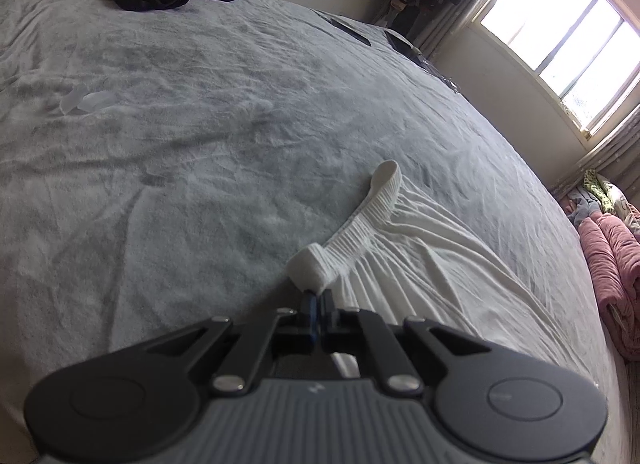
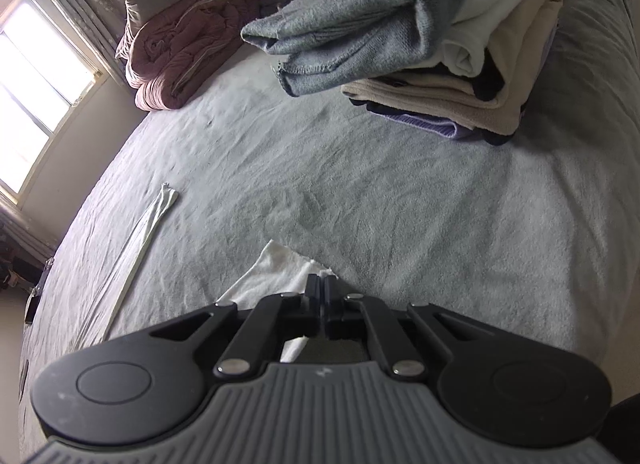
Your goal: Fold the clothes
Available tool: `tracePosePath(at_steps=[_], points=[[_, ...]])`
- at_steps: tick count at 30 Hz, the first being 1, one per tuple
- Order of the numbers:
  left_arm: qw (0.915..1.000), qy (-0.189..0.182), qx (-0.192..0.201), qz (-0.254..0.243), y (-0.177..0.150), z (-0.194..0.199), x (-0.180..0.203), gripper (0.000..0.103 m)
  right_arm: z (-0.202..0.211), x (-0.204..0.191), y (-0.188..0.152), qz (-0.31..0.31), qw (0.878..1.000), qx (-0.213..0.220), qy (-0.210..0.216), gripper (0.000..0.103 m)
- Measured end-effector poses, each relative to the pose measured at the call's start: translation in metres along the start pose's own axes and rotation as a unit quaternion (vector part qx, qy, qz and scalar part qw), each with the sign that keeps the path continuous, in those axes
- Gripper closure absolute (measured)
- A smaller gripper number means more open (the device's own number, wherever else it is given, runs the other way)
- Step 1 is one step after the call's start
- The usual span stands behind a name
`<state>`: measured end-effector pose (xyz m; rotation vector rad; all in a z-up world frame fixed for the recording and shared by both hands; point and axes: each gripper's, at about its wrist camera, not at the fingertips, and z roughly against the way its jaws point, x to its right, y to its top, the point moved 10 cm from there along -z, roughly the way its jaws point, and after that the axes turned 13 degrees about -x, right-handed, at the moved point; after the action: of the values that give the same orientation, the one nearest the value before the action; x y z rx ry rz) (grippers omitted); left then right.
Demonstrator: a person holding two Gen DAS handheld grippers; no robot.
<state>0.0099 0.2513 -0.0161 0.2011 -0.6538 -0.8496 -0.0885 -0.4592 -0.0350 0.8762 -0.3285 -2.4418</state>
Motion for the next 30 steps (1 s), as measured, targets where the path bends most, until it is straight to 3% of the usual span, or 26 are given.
tracePosePath(at_steps=[16,21,30], points=[[0.9991,-0.031,0.027,0.007,0.007,0.016,0.004,0.102,0.039,-0.02,0.027,0.053,0.989,0.136,0.006,0.102],[0.998,-0.042,0.047,0.005,0.011,0.026,0.008,0.102,0.04,-0.027,0.032,0.066,0.986,0.153,0.009,0.102],[0.9967,-0.023,0.076,-0.018,0.022,0.031,0.021,0.102,0.042,-0.057,0.041,0.102,0.979,0.178,0.02,0.102]])
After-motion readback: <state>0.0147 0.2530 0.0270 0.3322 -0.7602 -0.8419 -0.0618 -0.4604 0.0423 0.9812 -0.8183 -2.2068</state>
